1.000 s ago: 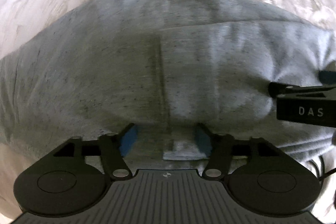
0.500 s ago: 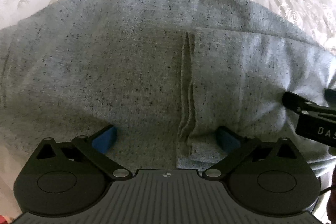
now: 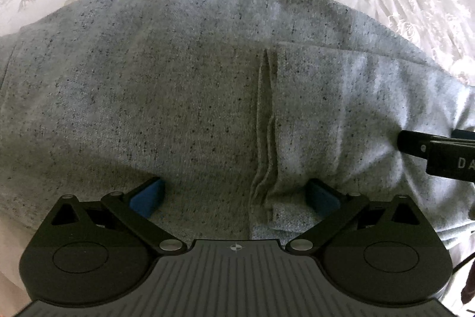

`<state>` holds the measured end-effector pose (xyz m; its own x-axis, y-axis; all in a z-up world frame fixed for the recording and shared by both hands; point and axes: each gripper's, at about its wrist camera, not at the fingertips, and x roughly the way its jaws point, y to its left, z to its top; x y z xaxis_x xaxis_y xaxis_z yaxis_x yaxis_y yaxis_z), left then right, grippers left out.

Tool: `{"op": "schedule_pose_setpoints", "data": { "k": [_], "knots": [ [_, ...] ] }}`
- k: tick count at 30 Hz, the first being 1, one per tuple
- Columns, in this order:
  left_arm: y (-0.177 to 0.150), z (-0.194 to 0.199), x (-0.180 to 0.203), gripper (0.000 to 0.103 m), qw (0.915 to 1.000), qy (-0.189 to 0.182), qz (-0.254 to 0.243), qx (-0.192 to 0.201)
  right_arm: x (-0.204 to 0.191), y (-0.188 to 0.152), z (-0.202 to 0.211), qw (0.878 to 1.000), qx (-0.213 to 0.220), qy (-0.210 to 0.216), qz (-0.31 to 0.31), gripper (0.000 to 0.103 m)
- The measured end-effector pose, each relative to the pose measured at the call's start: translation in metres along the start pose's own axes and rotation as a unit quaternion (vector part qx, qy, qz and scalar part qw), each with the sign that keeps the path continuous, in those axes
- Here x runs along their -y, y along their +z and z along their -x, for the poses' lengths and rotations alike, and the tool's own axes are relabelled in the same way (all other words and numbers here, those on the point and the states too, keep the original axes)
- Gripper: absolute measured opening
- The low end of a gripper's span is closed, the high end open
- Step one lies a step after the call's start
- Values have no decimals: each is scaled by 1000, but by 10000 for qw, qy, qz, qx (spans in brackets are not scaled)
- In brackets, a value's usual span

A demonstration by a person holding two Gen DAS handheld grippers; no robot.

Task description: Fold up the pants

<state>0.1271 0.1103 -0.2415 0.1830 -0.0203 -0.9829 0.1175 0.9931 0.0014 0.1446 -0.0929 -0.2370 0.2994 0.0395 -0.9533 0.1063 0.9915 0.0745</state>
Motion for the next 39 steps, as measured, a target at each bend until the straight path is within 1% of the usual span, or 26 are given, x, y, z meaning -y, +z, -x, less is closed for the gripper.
{"op": "schedule_pose_setpoints", "data": {
  "k": [3,7,10,13,16,17,18,19,20,21,22,23,25,26,27,28,29,30,31,32,33,34,35,39],
  "knots": [
    [-3,-3,-3,103,10000,-19,18,77,-4,-1,0,9999,-4,-107,46,103],
    [-15,7,3,103,9998,17,125,175,-12,-1,-4,9995,45,-288,128,103],
    [-20,10,5,103,9996,29,147,222,-18,-3,-5,9987,246,-361,275,103],
    [-20,11,5,103,9998,23,132,139,-18,-10,-4,9978,527,-312,250,103],
    [-18,19,5,103,9999,19,136,53,-16,-18,3,9969,681,-260,280,103],
    [-19,22,6,100,9999,21,97,69,-15,-20,5,9967,713,-239,290,103],
    [-20,26,6,95,9999,16,51,93,-13,-20,8,9967,734,-212,282,103],
    [-22,30,8,92,9999,0,-18,117,-11,-20,10,9967,746,-185,264,101],
    [-22,33,9,87,9999,-6,-65,123,-9,-22,15,9967,759,-144,248,97],
    [-24,37,10,82,9999,-13,-107,125,-8,-22,19,9967,775,-92,223,89],
    [-25,42,11,80,9998,-16,-132,139,-6,-23,24,9968,780,-49,188,84],
    [-27,47,11,78,9998,0,-136,157,-4,-24,29,9969,774,7,139,81],
    [-32,59,10,77,9996,89,-109,237,3,-28,39,9969,769,132,-9,71],
    [-35,63,10,76,9995,125,-97,270,5,-31,44,9969,767,183,-73,69],
    [-38,69,9,74,9993,172,-81,313,8,-36,48,9968,750,241,-108,64],
    [-41,74,8,74,9991,205,-68,352,10,-40,51,9969,734,260,-107,55],
    [-44,79,7,71,9989,248,-56,384,11,-46,53,9971,706,257,-79,51],
    [-47,83,4,68,9988,290,-40,401,11,-52,55,9975,658,246,-21,43],
    [-51,86,2,68,9986,343,-24,393,11,-58,55,9978,614,258,40,39],
    [-53,89,-1,65,9986,376,-12,369,11,-64,56,9979,574,289,111,38],
    [-54,92,-3,59,9987,365,0,350,10,-70,58,9979,535,318,196,36],
    [-57,94,-7,57,9990,325,29,309,9,-75,59,9978,504,341,265,33],
    [-59,95,-11,55,9992,293,59,277,8,-79,62,9977,471,368,315,32],
    [-53,101,-33,54,9990,290,92,332,3,-84,73,9974,431,466,330,28]
  ]
}}
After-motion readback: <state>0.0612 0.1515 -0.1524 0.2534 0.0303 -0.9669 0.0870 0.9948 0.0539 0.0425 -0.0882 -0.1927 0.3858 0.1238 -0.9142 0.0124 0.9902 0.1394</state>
